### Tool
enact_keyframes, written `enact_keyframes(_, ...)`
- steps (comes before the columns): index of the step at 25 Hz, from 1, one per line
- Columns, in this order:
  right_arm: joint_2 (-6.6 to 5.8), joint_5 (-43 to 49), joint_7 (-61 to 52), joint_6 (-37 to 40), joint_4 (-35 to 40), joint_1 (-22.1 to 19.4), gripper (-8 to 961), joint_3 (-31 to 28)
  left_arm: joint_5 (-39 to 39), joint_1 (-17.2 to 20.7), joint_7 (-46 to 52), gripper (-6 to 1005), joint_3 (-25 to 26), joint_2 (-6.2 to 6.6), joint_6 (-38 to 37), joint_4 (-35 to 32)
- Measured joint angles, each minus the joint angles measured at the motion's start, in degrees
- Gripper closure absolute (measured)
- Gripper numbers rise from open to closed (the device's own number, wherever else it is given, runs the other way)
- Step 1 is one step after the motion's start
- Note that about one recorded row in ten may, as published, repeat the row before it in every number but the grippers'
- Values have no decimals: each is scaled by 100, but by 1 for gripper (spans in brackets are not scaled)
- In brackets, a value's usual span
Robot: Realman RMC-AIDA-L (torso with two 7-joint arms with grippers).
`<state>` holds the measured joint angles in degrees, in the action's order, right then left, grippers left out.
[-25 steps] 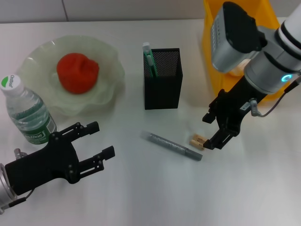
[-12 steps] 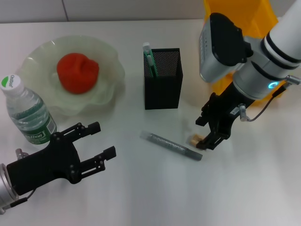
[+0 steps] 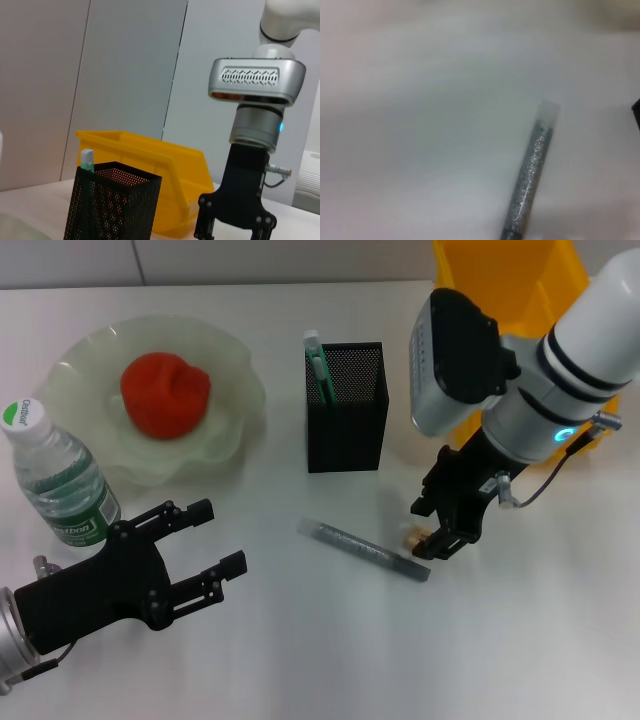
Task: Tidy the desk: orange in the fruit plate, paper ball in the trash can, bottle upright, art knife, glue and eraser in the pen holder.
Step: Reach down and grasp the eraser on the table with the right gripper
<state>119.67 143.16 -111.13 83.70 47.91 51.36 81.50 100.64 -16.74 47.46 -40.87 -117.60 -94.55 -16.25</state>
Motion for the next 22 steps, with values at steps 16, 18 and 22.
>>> enact_keyframes(16, 4, -87, -14, -265, -134, -10, 410, 275, -1, -34, -4, 248, 1, 0, -2, 0)
enact_keyframes(18, 4, -87, -22, -313, -162, -8, 410, 324, 0, -41, -7, 248, 0, 0, -2, 0)
enact_keyframes(22, 4, -87, -34, -327, -176, -7, 412, 337, -1, -49, -8, 248, 0, 0, -2, 0)
